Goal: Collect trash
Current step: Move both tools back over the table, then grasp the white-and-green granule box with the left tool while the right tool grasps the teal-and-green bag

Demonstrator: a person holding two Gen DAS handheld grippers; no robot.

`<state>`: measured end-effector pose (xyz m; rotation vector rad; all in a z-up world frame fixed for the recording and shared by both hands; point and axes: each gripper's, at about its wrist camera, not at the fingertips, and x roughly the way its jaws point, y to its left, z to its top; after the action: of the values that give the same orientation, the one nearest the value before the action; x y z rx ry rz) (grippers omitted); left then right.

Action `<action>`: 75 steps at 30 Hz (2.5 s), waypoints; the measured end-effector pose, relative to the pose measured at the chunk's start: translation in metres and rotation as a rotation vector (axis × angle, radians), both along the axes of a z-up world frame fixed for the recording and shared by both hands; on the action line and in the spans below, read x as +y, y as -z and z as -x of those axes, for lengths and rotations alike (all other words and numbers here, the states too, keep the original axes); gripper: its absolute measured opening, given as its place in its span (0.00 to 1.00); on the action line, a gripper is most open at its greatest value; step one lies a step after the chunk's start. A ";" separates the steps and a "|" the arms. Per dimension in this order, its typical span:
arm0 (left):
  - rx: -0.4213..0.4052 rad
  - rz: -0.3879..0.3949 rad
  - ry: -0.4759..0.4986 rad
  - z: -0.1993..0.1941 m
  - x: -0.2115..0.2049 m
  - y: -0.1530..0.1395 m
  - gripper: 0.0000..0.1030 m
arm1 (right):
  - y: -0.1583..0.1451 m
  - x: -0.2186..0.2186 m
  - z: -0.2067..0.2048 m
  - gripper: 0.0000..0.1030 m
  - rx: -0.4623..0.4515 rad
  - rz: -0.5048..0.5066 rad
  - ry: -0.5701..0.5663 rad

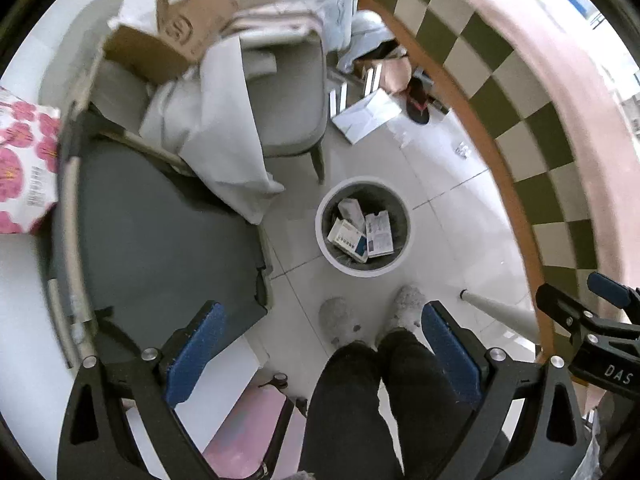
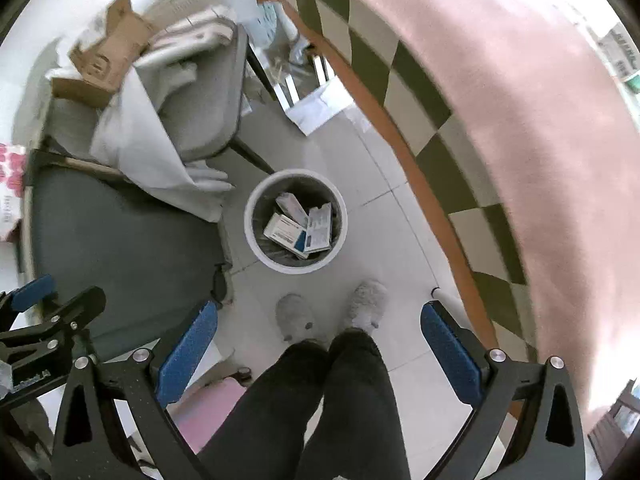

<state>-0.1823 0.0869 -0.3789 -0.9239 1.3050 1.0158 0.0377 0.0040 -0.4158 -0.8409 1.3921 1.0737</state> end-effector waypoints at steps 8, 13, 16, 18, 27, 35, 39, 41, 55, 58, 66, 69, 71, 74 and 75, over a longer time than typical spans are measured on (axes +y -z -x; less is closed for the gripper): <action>-0.007 -0.160 0.040 -0.035 0.001 -0.089 0.97 | -0.087 -0.022 -0.048 1.00 0.096 -0.144 0.150; 0.011 -0.241 0.131 -0.111 0.014 -0.122 0.98 | -0.126 -0.033 -0.122 1.00 0.094 -0.209 0.280; 0.001 -0.259 0.239 -0.180 0.016 -0.134 0.98 | -0.142 -0.046 -0.186 1.00 0.049 -0.211 0.373; -0.008 -0.275 0.320 -0.234 0.015 -0.139 0.99 | -0.147 -0.061 -0.238 1.00 0.034 -0.203 0.455; -0.092 -0.241 0.862 -0.522 -0.003 -0.151 0.99 | -0.130 -0.137 -0.477 1.00 -0.078 -0.077 0.747; 0.057 -0.177 1.213 -0.689 -0.007 -0.102 0.99 | -0.077 -0.159 -0.601 1.00 -0.087 0.082 0.814; 0.132 -0.114 1.259 -0.718 0.001 -0.070 0.99 | -0.052 -0.146 -0.626 1.00 -0.077 0.128 0.781; 0.157 -0.079 1.272 -0.728 0.005 -0.055 0.99 | -0.040 -0.141 -0.637 1.00 -0.075 0.143 0.767; 0.158 0.051 1.265 -0.745 0.017 -0.010 0.78 | 0.016 -0.128 -0.678 0.91 -0.042 0.182 0.771; 0.113 0.073 1.225 -0.734 0.029 -0.013 0.77 | 0.006 -0.136 -0.676 0.79 -0.029 0.145 0.806; 0.011 0.076 1.048 -0.684 0.051 -0.039 0.77 | -0.017 -0.145 -0.670 0.71 -0.010 0.067 0.877; -0.030 0.059 0.976 -0.656 0.056 -0.055 0.77 | -0.033 -0.145 -0.660 0.70 -0.011 0.027 0.879; -0.063 0.043 0.934 -0.635 0.058 -0.067 0.77 | -0.046 -0.148 -0.649 0.69 -0.013 0.000 0.869; -0.106 0.015 0.871 -0.597 0.059 -0.086 0.77 | -0.062 -0.140 -0.624 0.69 -0.012 -0.042 0.840; -0.122 0.006 0.848 -0.581 0.061 -0.092 0.77 | -0.068 -0.135 -0.611 0.69 -0.011 -0.058 0.824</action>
<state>0.3991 0.1476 -0.2871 -0.3457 1.3991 0.2869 0.6490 -0.1309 -0.3473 -0.1711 1.4834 0.4600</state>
